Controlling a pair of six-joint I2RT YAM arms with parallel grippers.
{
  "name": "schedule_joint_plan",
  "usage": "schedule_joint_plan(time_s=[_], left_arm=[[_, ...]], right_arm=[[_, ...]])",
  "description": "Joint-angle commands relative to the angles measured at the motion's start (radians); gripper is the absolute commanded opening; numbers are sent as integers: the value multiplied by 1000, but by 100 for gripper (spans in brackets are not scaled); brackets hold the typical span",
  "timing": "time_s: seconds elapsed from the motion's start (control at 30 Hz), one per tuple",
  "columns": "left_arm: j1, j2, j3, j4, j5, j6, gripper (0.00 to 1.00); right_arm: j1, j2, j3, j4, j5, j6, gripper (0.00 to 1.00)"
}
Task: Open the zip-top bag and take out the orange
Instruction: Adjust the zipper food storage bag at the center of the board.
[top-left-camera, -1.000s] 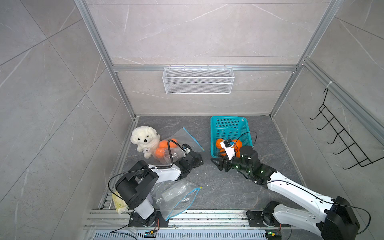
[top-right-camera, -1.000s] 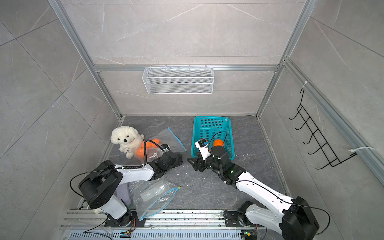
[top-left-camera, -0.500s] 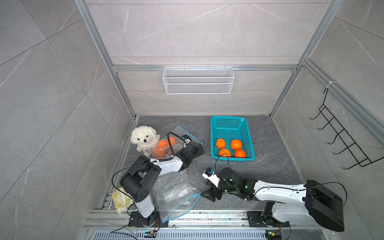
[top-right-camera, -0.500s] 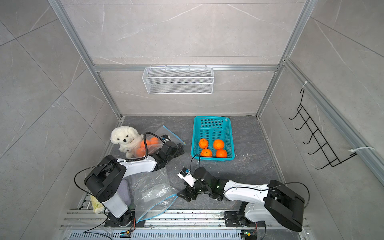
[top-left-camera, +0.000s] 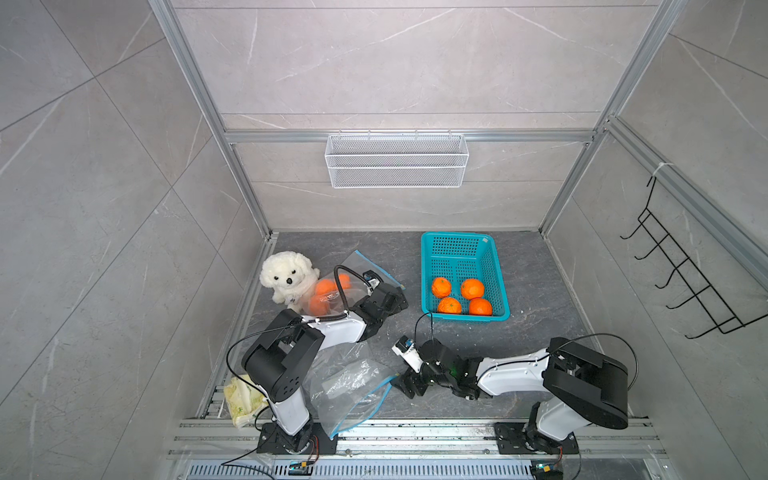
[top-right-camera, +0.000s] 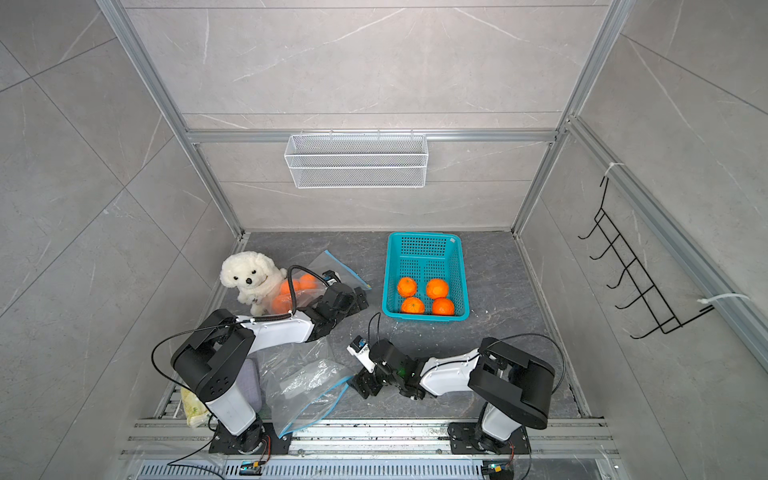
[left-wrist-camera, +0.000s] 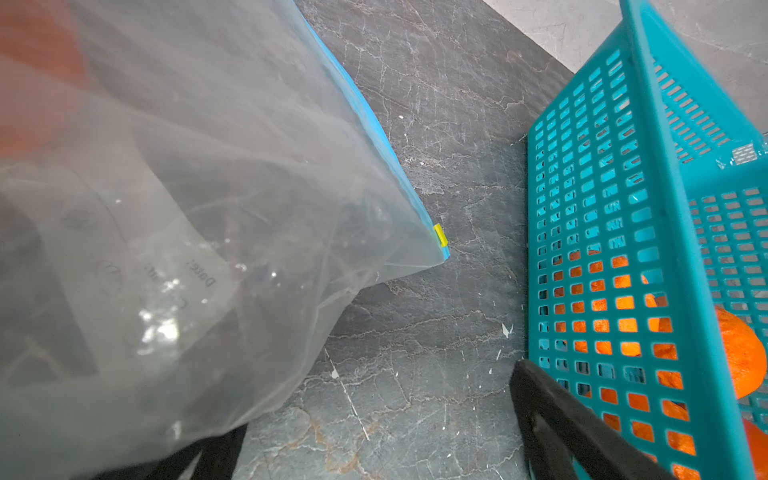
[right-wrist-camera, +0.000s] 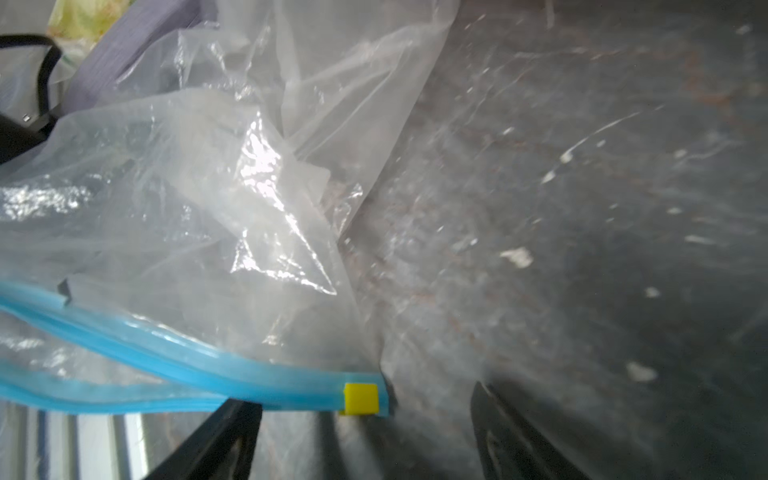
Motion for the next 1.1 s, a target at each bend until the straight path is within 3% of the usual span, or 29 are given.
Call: schedule_joint_plan(time_s=[0.0,0.27,0.47,0.6,0.73,0.8,0.9,0.97,1.07], left_arm=[[3,-9,17,27,1,-40,100],[2,12,11,81,-53,-111,100],[0,22,-24,182,-115,-148,95],[0,77,4,205,-124,-159,80],[-5,110,25,220,-128,-138,62],[-11,106,28,222,-134,-116,46],[-24,89,47,196,-141,-73,13],[-25,74,58,163,-164,-63,1],[-42,46,56,164,-162,-31,0]], right_arm=[[-65,39,56,3,78,-15,81],[-99,67,184,-69,53,-75,79],[-99,-109,25,25,-11,-56,78],[-99,-198,-65,65,16,-41,79],[-99,-182,-53,40,37,-63,79],[-97,-169,-38,23,44,-66,79],[-98,-215,-54,23,35,-64,79],[-98,-279,-72,11,23,-61,79],[-98,-397,-109,-8,18,-62,79]])
